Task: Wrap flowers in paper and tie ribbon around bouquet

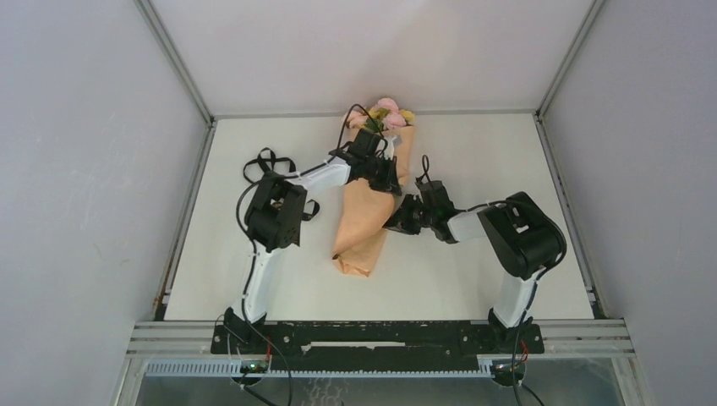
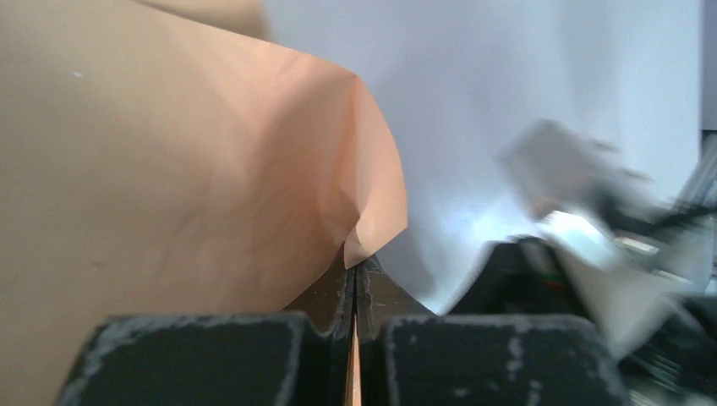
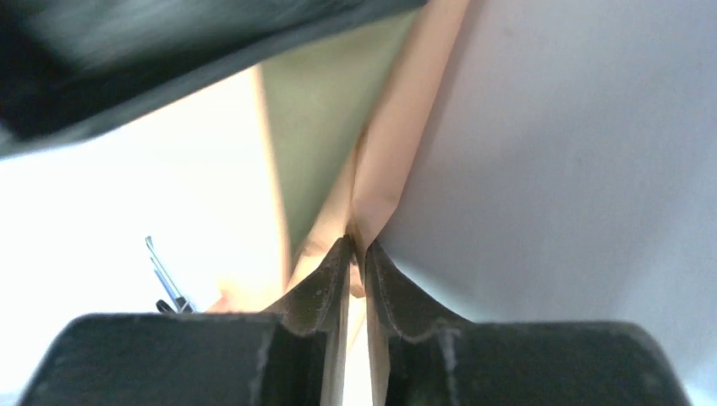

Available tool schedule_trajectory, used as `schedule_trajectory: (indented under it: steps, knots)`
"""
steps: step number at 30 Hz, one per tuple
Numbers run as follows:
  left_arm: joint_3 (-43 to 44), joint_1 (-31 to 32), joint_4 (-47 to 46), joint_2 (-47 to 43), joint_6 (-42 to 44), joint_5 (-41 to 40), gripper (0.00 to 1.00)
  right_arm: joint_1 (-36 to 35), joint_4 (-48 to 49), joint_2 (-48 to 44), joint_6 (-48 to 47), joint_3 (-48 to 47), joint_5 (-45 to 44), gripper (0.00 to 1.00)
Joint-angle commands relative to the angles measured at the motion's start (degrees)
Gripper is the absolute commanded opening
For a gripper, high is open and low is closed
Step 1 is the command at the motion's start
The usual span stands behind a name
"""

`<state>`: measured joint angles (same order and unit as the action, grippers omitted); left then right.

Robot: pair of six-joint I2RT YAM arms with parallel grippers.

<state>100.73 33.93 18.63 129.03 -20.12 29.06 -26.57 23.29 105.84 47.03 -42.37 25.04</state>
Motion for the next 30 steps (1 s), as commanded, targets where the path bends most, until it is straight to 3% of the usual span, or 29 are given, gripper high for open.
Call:
schedule_trajectory:
  steps: [1,6,10,15,30]
  knots:
    - [2.9,-0.5,-0.9,3.6,-1.5,-2.8,0.0,-2.0,-1.5,-6.3,2.0,3.1,-5.9,0.2]
    - [4.4,-0.5,-1.2,6.3,-1.7,-3.9,0.0,-3.4,-7.5,-12.4,2.3,4.5,-10.1,0.23]
    - [4.3,-0.5,-1.4,6.6,-1.7,-3.7,0.0,-2.1,-11.5,-17.9,1.1,5.7,-14.0,0.37]
    - [4.2,-0.4,-1.5,6.2,-1.5,-3.9,0.0,1.4,-11.6,-19.7,-0.4,4.4,-13.5,0.46]
    - [3.6,-0.5,-1.8,5.4,-1.1,-4.1,0.0,1.1,-14.4,-1.5,-7.1,-12.1,-12.1,0.45]
